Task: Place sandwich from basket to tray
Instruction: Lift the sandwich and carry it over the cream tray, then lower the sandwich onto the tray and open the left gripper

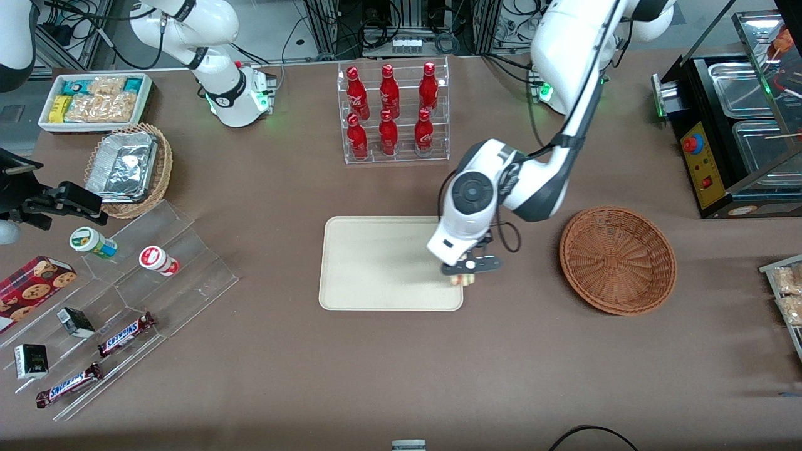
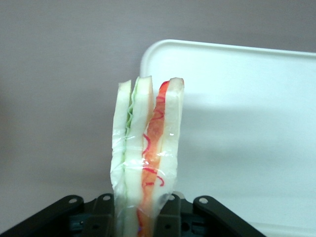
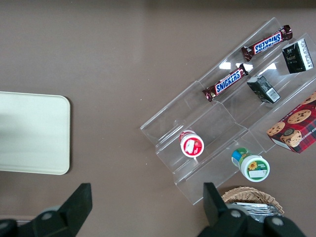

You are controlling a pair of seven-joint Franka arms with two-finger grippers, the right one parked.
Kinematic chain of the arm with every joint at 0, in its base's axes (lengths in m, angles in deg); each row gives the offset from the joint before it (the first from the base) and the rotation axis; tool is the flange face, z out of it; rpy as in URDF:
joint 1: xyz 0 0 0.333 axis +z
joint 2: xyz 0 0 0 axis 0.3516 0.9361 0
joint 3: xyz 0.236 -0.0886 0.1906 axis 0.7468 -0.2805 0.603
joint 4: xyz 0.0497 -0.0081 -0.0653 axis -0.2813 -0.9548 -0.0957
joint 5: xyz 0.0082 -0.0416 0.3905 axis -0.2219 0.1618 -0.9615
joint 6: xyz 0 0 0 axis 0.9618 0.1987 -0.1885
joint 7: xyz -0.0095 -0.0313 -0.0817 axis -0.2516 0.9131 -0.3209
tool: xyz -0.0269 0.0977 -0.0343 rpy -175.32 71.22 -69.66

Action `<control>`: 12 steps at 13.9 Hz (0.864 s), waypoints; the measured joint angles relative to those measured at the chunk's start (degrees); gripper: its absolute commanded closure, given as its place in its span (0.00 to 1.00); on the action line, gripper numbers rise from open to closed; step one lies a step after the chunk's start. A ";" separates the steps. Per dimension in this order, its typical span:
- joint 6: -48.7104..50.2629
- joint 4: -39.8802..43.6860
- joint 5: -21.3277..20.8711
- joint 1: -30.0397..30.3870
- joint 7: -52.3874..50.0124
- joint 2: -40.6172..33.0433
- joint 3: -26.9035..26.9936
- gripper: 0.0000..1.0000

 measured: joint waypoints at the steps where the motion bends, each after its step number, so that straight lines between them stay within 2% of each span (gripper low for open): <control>1: -1.75 0.10 0.00 -0.57 1.28 0.75 -0.02 0.83; 8: -5.75 0.14 0.28 -1.21 8.69 4.52 -1.26 0.83; 12: -7.45 0.76 4.50 -1.21 9.02 6.66 -1.25 0.82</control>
